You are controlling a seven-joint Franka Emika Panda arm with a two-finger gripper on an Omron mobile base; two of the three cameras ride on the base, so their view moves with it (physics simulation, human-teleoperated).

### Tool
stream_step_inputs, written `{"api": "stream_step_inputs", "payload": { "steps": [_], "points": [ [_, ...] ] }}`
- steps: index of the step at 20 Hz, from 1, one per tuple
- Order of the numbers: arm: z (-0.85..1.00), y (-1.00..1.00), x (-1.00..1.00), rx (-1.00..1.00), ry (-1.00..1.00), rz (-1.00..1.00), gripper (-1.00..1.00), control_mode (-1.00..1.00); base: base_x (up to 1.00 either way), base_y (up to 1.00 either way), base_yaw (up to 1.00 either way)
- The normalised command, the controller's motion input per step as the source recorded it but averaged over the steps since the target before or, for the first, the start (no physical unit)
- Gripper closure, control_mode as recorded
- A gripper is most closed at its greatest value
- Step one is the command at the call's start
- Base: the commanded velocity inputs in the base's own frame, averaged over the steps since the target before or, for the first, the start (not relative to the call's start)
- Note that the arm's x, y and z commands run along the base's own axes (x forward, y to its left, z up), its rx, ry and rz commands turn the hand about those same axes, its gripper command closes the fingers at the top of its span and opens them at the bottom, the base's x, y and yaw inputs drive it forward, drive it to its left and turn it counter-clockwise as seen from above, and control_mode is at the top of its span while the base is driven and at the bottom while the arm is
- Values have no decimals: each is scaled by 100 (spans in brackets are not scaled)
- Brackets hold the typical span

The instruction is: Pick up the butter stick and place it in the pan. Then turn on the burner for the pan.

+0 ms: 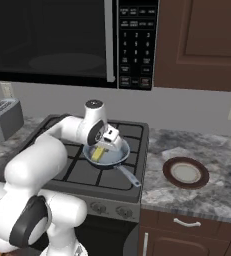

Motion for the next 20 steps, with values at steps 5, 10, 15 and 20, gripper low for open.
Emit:
{"api": "stream_step_inputs", "payload": {
  "steps": [5, 10, 15, 20],
  "points": [
    [-10, 0, 10, 1, 0, 0, 100, -100, 0, 0, 0],
    [0, 0, 19, 0, 0, 1, 100, -100, 0, 0, 0],
    [0, 0, 2, 0, 0, 0, -100, -100, 0, 0, 0],
    [0, 0, 0, 0, 0, 0, -100, -100, 0, 0, 0]
  ]
}}
